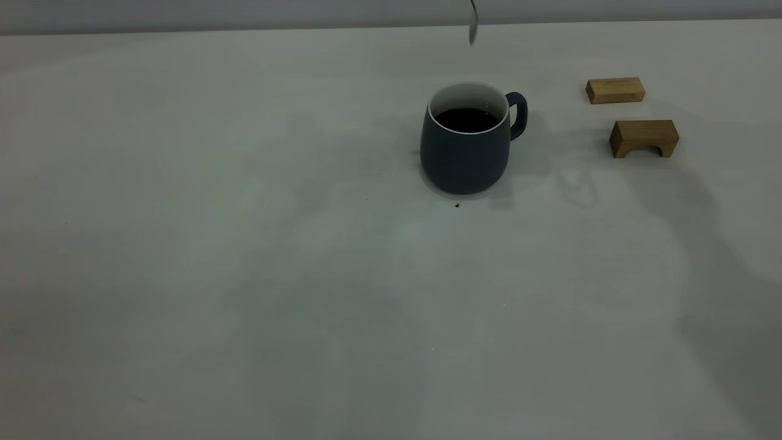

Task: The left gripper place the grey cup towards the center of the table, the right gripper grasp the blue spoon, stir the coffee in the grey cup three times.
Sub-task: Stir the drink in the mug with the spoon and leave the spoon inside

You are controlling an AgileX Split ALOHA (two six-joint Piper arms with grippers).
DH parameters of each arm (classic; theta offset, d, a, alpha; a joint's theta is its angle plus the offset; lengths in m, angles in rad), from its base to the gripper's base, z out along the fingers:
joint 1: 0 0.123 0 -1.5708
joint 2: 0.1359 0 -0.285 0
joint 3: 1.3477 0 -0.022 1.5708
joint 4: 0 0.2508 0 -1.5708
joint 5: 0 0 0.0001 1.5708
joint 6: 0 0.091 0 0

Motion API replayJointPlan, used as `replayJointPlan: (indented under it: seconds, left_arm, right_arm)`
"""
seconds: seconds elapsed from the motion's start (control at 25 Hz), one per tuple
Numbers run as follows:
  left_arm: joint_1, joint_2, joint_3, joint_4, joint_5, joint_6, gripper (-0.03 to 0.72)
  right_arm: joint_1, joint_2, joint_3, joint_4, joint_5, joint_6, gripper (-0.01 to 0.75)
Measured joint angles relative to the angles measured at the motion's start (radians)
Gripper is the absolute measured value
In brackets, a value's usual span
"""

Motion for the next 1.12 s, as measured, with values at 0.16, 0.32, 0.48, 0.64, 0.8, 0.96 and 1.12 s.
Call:
replayJointPlan:
  seconds: [0.16,0.32,0.48,0.64,0.8,0.96,1.12]
  left_arm:
    - [0.0,0.0,0.0,0.0,0.0,0.0,0.585]
    - [0.0,0.0,0.0,0.0,0.0,0.0,0.585]
    - [0.0,0.0,0.0,0.0,0.0,0.0,0.585]
    - [0.0,0.0,0.0,0.0,0.0,0.0,0.585]
    - [0.0,0.0,0.0,0.0,0.0,0.0,0.585]
    - [0.0,0.0,0.0,0.0,0.0,0.001,0.585]
    - [0.0,0.0,0.0,0.0,0.0,0.001,0.585]
  right_arm:
    - [-0.003,0.023,-0.002,0.0,0.005,0.088,0.132]
    - [-0.012,0.1,-0.002,0.018,0.002,0.067,0.132]
    - [-0.021,0.175,-0.002,0.054,-0.005,0.023,0.132]
    - [-0.024,0.242,-0.002,0.077,-0.008,-0.028,0.132]
    - [-0.015,0.286,-0.002,0.139,-0.013,-0.101,0.132]
    - [0.004,0.317,-0.003,0.277,-0.014,-0.149,0.132]
    - [0.009,0.327,-0.003,0.355,-0.071,-0.243,0.132]
